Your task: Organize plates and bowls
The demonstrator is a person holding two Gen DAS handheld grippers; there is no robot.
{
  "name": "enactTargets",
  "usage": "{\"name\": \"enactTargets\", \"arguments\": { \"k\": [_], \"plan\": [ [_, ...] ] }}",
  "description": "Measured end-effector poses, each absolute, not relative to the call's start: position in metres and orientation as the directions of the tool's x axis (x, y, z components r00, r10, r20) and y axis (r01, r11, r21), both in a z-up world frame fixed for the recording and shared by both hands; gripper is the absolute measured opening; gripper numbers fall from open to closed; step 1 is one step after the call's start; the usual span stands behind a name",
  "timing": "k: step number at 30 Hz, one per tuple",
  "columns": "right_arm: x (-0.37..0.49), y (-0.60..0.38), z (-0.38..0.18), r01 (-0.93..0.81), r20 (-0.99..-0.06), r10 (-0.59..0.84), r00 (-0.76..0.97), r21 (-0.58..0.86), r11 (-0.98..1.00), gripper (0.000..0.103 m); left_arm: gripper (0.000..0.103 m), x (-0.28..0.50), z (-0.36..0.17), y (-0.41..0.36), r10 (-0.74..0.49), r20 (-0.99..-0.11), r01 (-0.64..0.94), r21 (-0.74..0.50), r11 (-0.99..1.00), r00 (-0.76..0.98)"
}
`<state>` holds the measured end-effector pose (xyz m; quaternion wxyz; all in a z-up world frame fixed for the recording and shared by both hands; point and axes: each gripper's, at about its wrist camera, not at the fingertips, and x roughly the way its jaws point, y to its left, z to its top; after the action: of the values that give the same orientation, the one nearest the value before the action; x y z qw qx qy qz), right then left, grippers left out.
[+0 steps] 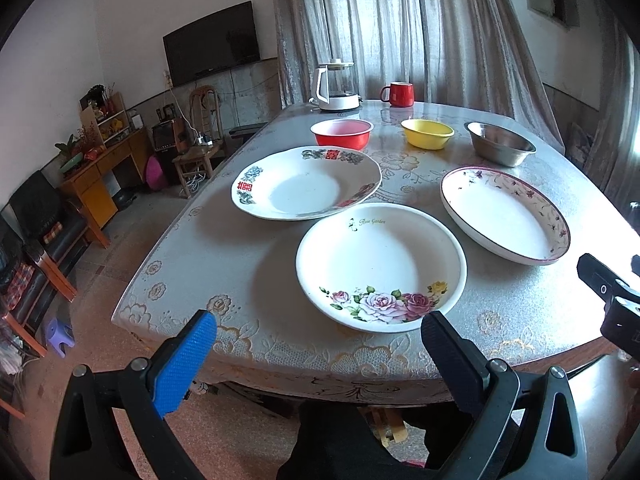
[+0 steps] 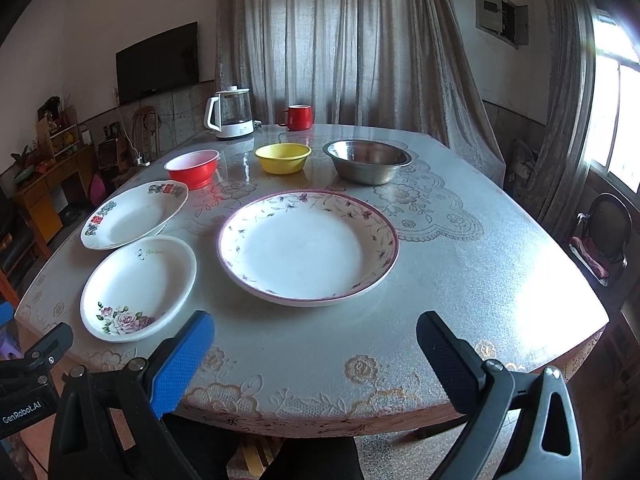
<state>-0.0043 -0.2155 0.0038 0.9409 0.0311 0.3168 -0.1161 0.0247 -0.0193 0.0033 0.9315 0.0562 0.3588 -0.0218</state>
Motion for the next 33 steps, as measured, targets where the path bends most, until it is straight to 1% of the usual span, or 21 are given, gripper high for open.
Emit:
{"name": "enactTargets", "arguments": {
  "k": [5, 12, 15, 17, 20, 23, 27, 33],
  "plan": [
    [0.001, -0.227, 0.006, 0.255, -0.602, -0.201, 0.773, 0.003, 0.967, 0.103, 0.103, 0.041, 0.007, -0.022, -0.042, -0.701, 0.1, 0.041, 0.994, 0.711],
    [0.008, -0.236, 0.005, 0.265, -0.604, -0.213, 0.768, -0.002, 0.964, 0.103, 0.103, 0.054, 0.012, -0.035, -0.108, -0.715, 0.144, -0.01, 0.99, 0.691],
    [0.014, -0.243, 0.004, 0.243, -0.606, -0.186, 0.773, 0.012, 0.97, 0.103, 0.103, 0.061, 0.016, -0.042, -0.15, -0.72, 0.173, -0.041, 0.984, 0.678],
    [0.02, -0.249, 0.003, 0.236, -0.609, -0.183, 0.772, 0.007, 0.972, 0.103, 0.103, 0.066, 0.018, -0.045, -0.193, -0.727, 0.196, -0.082, 0.977, 0.659],
    [0.029, -0.258, 0.002, 0.222, -0.604, -0.182, 0.776, -0.009, 0.975, 0.103, 0.103, 0.079, 0.018, -0.05, -0.286, -0.743, 0.225, -0.186, 0.957, 0.605],
    [0.038, -0.267, 0.0, 0.229, -0.617, -0.193, 0.763, -0.02, 0.973, 0.103, 0.103, 0.089, 0.019, -0.057, -0.33, -0.737, 0.225, -0.243, 0.944, 0.59],
    [0.049, -0.279, -0.004, 0.248, -0.629, -0.23, 0.743, -0.061, 0.967, 0.103, 0.103, 0.096, 0.031, -0.071, -0.377, -0.68, 0.289, -0.245, 0.925, 0.629],
    [0.069, -0.303, -0.011, 0.271, -0.666, -0.256, 0.701, -0.083, 0.959, 0.102, 0.103, 0.121, 0.046, -0.1, -0.38, -0.671, 0.374, -0.163, 0.913, 0.637]
  ]
}}
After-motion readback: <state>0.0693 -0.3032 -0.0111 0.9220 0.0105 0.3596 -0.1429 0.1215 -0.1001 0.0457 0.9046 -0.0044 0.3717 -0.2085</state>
